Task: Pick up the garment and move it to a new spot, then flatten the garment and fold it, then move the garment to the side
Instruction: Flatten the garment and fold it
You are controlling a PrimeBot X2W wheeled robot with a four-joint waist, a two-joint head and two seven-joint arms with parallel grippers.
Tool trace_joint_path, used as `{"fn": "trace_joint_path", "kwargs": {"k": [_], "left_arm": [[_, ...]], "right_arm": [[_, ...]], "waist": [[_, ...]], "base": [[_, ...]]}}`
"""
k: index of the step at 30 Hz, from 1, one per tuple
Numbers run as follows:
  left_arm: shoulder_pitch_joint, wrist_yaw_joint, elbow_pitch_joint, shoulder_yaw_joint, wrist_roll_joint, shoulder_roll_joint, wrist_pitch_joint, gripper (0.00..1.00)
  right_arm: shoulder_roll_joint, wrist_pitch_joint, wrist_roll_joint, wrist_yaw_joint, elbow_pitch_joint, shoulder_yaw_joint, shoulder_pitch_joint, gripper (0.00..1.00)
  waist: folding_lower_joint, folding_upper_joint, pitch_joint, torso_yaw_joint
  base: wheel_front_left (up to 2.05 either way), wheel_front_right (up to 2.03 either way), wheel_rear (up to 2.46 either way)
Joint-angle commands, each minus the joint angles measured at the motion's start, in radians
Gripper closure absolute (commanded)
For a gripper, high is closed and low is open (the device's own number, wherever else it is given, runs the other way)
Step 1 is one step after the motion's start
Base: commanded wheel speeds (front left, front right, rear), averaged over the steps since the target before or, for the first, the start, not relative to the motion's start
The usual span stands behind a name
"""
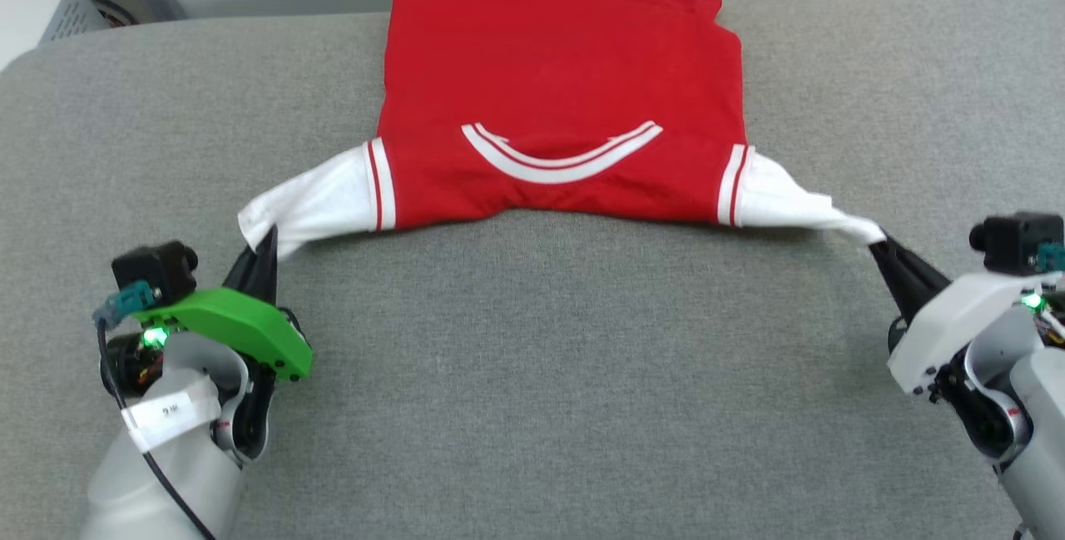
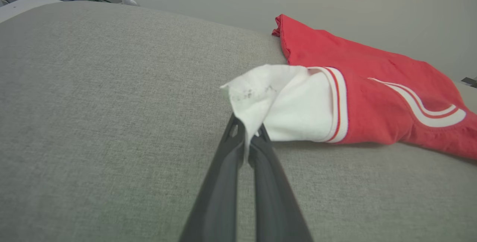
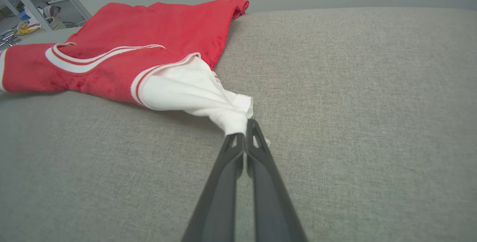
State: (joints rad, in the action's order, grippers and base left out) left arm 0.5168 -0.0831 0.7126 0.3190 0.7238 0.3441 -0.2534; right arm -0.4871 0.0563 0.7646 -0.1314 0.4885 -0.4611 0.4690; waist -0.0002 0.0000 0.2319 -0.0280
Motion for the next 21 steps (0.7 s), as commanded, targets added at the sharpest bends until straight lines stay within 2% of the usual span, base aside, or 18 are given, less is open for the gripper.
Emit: {"fn": "trace_joint_path", "kwargs": {"k": [1, 7, 14, 21], "left_arm": [[-0.040, 0.010, -0.023, 0.001, 0.007, 0.009, 0.004, 1.00], [-0.206, 0.051, -0.162, 0.016, 0.018, 0.030, 0.049, 1.00], [-0.407, 0.121, -0.305, 0.025, 0.032, 0.060, 0.103, 1.00], [-0.587, 0.194, -0.415, 0.014, 0.045, 0.077, 0.107, 1.00]], "right_arm": [[0.002, -0.009, -0.012, 0.001, -0.026, 0.023, -0.048, 1.00], [0.044, -0.071, -0.082, 0.001, -0.154, 0.184, -0.297, 1.00], [0.167, -0.194, -0.191, 0.001, -0.340, 0.379, -0.581, 1.00], [0.283, -0.302, -0.279, 0.001, -0.456, 0.489, -0.760, 1.00]], "waist": [[0.0002, 0.0000, -0.067, 0.010], [0.0002, 0.0000, -0.129, 0.026], [0.0002, 0.0000, -0.178, 0.032], [0.0002, 0.0000, -0.220, 0.028]], "base": [[0.00, 0.00, 0.00], [0.00, 0.00, 0.00], [0.00, 0.00, 0.00], [0.00, 0.00, 0.00]]}}
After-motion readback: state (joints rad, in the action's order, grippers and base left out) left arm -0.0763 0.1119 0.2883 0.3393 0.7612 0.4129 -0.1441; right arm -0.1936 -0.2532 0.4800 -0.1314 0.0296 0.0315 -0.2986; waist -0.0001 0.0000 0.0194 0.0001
